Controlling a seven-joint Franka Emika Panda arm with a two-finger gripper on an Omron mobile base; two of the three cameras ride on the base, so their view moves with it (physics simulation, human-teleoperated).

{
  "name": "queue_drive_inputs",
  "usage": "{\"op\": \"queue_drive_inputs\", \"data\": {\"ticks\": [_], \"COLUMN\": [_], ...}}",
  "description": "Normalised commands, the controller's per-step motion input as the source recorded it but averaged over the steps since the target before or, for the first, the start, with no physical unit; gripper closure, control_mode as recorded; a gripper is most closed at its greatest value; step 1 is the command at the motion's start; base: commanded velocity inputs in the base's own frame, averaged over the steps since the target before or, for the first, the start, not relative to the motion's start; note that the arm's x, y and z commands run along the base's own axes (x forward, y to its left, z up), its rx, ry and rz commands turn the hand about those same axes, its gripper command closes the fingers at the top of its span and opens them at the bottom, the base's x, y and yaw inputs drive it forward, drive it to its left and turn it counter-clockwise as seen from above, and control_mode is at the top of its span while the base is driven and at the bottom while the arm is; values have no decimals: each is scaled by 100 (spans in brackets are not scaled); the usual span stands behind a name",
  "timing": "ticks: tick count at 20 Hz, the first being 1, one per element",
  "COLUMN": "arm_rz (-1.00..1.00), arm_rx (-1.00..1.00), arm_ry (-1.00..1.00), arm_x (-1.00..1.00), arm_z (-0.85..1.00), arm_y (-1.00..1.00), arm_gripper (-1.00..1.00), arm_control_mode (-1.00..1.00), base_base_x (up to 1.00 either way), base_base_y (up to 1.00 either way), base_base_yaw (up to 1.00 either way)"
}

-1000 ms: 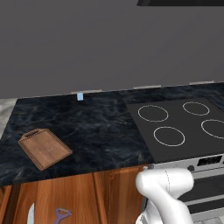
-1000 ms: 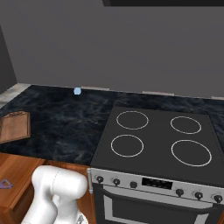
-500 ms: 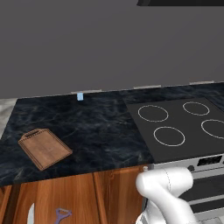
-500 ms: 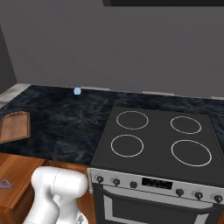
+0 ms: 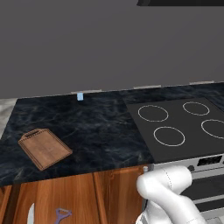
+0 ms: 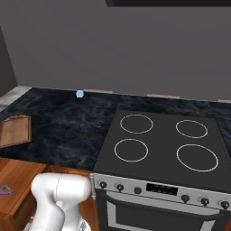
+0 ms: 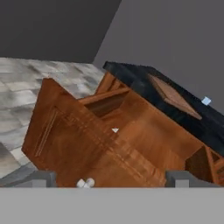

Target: Open the drawer on the left and place the cutting tools on the cutting board.

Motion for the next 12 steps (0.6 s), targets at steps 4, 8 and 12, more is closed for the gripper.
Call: {"op": "queue_drive_inputs", "data": {"ticks": [4, 8, 12], "arm_rz": [-13, -13, -13], "arm_rx": [27, 25, 17], "arm_ry": [41, 40, 34], "arm_x": [21, 39, 53], "arm_z": [85, 68, 48], "arm_y": [-45, -39, -21], "arm_gripper": [-100, -100, -100], "arm_control_mode": [-100, -100, -100], "base_base_x": [0, 0, 0], "base_base_y": [0, 0, 0], "base_base_yaw": [0, 0, 0]}}
